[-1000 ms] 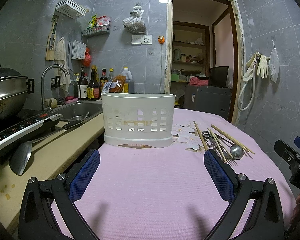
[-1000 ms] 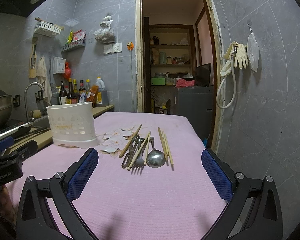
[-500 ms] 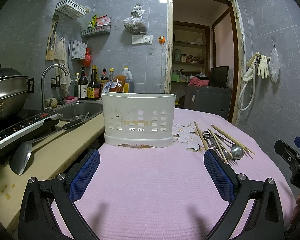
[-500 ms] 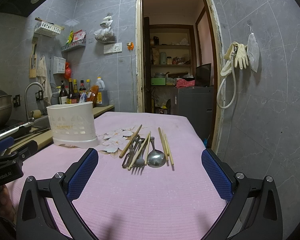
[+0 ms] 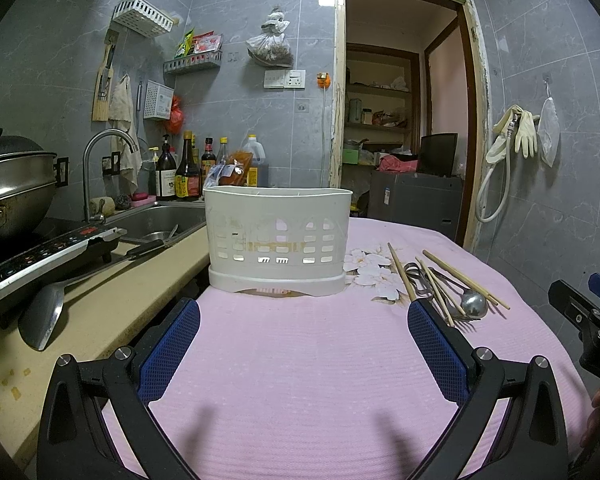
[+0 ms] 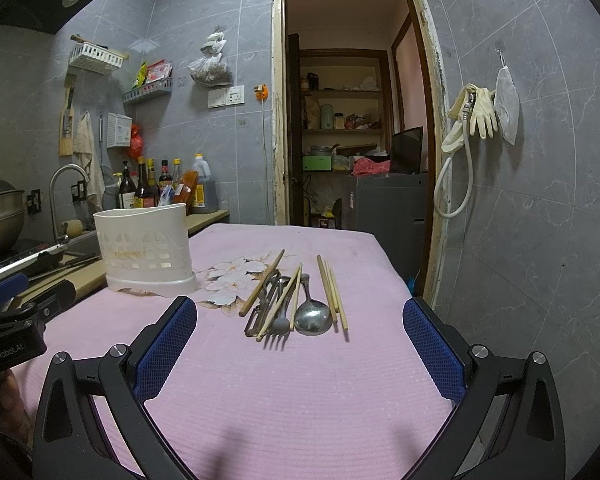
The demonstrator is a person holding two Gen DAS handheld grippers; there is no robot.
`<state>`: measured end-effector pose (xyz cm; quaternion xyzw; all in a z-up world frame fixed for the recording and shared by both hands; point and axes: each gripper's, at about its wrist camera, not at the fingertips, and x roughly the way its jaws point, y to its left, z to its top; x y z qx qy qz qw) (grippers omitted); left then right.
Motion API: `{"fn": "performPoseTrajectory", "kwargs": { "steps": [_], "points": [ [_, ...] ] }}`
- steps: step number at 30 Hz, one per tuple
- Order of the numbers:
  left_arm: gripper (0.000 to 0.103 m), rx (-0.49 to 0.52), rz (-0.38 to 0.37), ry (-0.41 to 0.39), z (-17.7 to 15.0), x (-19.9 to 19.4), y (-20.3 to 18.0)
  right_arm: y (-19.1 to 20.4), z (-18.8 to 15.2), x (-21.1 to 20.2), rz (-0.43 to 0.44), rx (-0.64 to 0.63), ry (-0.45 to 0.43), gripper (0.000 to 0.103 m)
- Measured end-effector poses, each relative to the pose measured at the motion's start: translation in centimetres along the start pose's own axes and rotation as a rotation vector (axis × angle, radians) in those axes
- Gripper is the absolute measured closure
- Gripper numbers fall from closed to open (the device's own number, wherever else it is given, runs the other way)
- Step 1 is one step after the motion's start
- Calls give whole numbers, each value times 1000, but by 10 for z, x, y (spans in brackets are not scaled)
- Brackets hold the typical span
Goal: Organize utensils
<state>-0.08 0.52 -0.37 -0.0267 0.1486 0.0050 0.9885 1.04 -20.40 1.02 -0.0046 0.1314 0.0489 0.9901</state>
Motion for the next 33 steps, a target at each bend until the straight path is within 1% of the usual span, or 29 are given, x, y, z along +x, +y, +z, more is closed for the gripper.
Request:
{"fn": "performPoseTrajectory", "kwargs": {
  "steps": [19,23,26,28,31,33],
  "points": [
    [1,6,2,-4,0,4,3,0,0,1,1,-7,-2,0],
    [1,50,0,-16,16,3,0,4,4,6,-10,-29,-14,0],
    [1,94,-20,-39,27,7,-7,2,18,12,-8,-61,-28,0],
    [1,118,-29,-38,34,14,-14,0,29,18,2,-79,-32,0],
    [1,136,-65,1,48,33,-21,-13,42,33,19,-92,-24,0],
    [1,136,-107,37,57,48,-25,-20,51,45,19,-107,-13,0]
  ]
}}
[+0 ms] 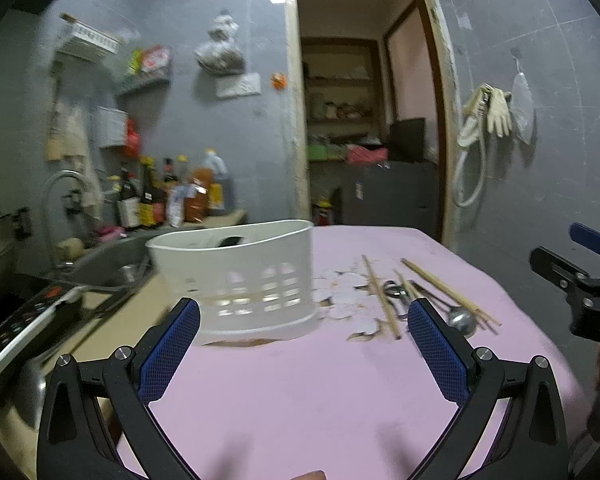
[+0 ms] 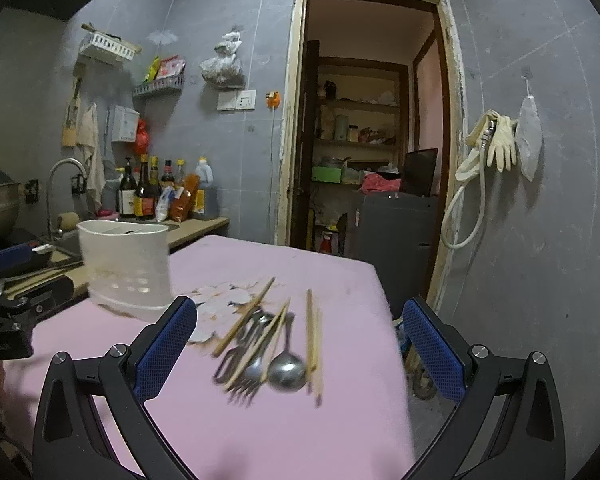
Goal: Organize utensils
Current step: 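Move the left tool over the utensil pile and close on one wooden chopstick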
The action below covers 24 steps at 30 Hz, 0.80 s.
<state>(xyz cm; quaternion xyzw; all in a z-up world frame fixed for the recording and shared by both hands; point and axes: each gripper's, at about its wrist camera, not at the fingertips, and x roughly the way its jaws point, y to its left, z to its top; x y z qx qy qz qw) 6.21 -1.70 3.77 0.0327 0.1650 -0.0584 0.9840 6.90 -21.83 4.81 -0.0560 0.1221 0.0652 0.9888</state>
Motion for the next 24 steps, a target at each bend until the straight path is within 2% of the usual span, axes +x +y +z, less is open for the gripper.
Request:
{"fn": "performPoseTrajectory", "kwargs": {
  "steps": [4,10,12,18,20,21,24],
  "points": [
    [1,31,-38,16,16,24,-10,-16,13,24,14,-22,25,0],
    [1,53,-88,85,34,79,-29,-39,24,67,54,-11,101,1],
    [1,59,-95,109,37,98,-35,-47,26,85,73,5,136,5],
    [1,37,-157,232,38,155,-48,-64,17,129,122,65,260,31],
    [1,32,-172,249,37,165,-50,-69,12,142,147,80,308,47],
    [2,34,-178,262,36,173,-52,-71,8,150,161,93,340,50],
    [13,46,-188,302,37,191,-56,-77,-3,168,195,117,412,57]
  ]
}}
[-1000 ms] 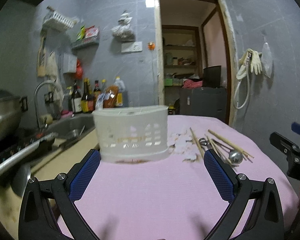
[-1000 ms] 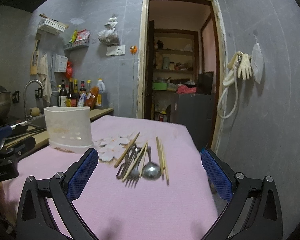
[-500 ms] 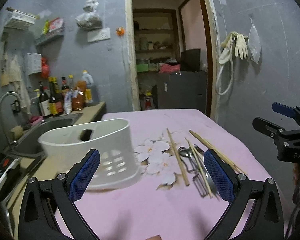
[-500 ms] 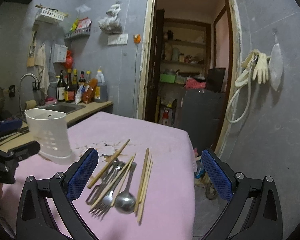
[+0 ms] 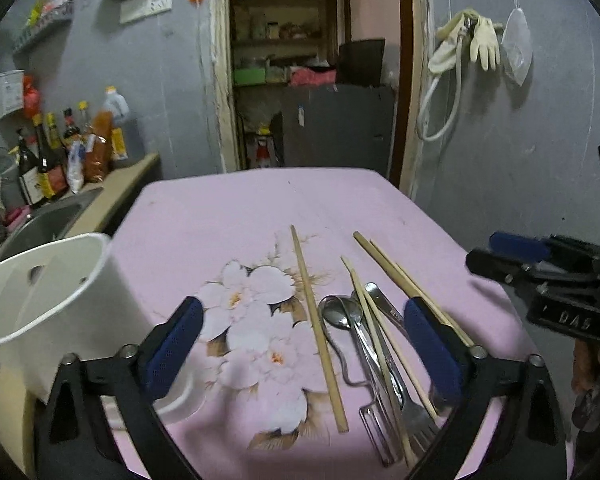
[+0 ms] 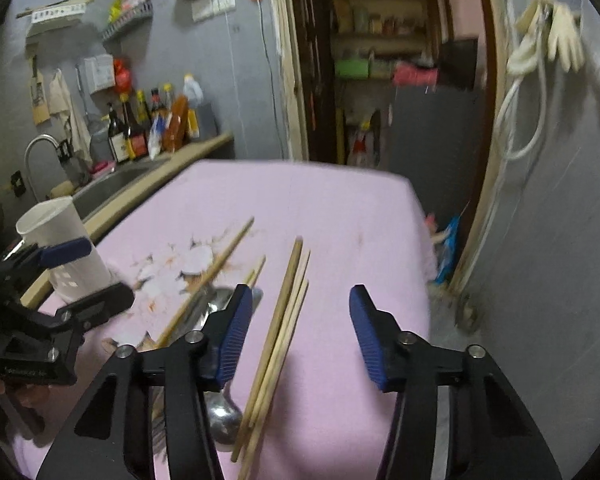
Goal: Organize utensils
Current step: 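Move the left tool over the utensil pile and close on one wooden chopstick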
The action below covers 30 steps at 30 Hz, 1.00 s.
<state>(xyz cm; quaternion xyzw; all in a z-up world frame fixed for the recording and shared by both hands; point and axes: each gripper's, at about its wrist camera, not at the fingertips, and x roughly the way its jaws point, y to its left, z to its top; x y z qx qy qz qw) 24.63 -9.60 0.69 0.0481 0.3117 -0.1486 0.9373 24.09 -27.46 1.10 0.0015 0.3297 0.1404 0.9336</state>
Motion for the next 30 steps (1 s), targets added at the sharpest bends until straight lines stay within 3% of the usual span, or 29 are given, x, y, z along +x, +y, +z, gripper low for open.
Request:
{"fn": "performPoseTrajectory", "kwargs": {
  "steps": [5,10,12,19,30],
  "points": [
    [37,-13,-20,93,4,25,7,-4,-6,28,44,8,105,72],
    [69,-38,-13,201,2,53,14,-7,-8,41,50,-2,173,84],
    [74,-42,-21,238,-2,61,16,-9,-8,46,49,-3,198,88],
    [86,-35,-33,297,-9,78,20,-10,-3,52,68,-6,231,91],
    [87,-55,-64,360,-10,78,28,-6,12,71,65,-13,291,92]
  ]
}}
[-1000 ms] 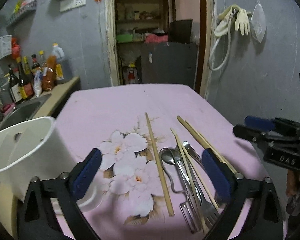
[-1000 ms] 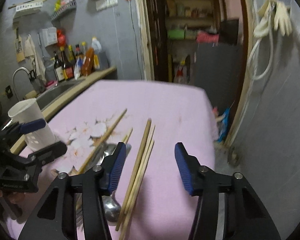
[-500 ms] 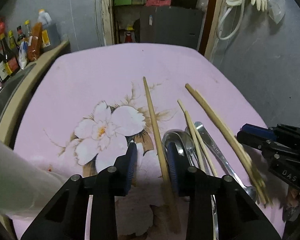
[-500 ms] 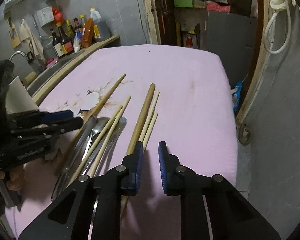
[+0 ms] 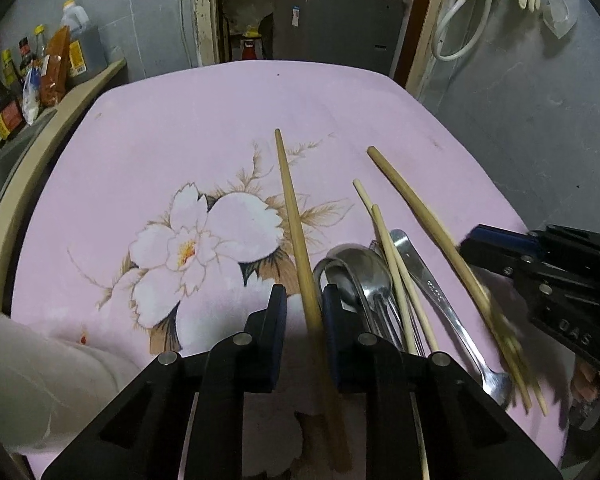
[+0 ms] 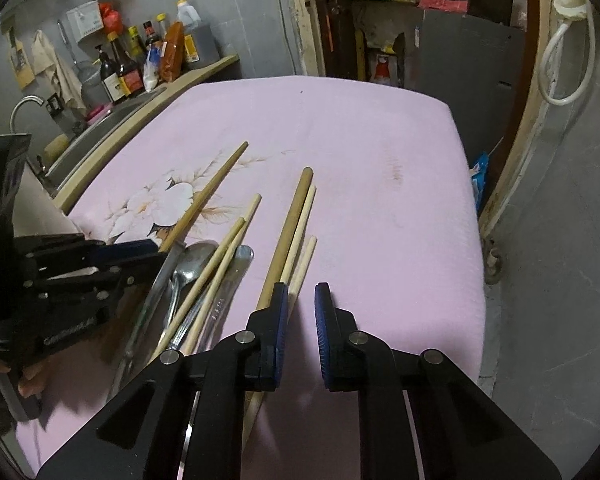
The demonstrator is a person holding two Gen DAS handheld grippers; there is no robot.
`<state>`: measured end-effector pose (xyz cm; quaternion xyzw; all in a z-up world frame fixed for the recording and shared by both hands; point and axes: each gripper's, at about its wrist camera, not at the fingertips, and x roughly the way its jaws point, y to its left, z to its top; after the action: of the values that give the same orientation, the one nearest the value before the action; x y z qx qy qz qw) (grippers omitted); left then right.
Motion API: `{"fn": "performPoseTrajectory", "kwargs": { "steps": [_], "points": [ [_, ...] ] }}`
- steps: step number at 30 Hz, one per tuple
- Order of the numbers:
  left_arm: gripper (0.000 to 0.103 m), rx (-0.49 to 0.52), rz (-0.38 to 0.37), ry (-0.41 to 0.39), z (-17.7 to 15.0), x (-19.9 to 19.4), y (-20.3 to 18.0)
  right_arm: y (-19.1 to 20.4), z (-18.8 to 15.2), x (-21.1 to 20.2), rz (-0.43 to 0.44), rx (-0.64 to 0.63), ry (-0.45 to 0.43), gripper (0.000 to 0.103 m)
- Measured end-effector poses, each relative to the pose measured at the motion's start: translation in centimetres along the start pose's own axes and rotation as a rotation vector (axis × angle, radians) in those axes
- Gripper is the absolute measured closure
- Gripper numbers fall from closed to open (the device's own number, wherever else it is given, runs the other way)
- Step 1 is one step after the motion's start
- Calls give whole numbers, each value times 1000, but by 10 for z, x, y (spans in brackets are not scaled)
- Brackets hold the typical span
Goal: Organize utensils
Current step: 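Move the left tool over the utensil pile and close on one wooden chopstick, then lift the chopstick with the left tool and drop it into the white holder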
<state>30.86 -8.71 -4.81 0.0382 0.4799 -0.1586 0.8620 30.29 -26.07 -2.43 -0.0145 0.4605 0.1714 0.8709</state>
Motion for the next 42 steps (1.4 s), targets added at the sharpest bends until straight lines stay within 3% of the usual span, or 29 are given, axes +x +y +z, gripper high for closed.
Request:
{"fn": "performPoseTrajectory", "kwargs": {
  "steps": [14,20,22,30,34,42],
  "points": [
    [90,-45,-21,15,-2,-10,-1,2,-8,1,-23,-67,32,91],
    [90,10,6,45,-4,-6,-13,4,-9,3,-35,-83,37,90],
    [95,26,6,48,-6,-6,-15,4,-9,3,-29,-93,35,90],
    [98,-42,-93,123,-34,-26,-8,5,-13,-7,-30,-69,68,98],
    [98,-37,-106,141,-40,-33,-6,9,-19,-17,-36,-86,75,99],
    [95,27,-48,140,-22,-21,-16,9,-19,-18,-32,-86,87,98]
  ]
}}
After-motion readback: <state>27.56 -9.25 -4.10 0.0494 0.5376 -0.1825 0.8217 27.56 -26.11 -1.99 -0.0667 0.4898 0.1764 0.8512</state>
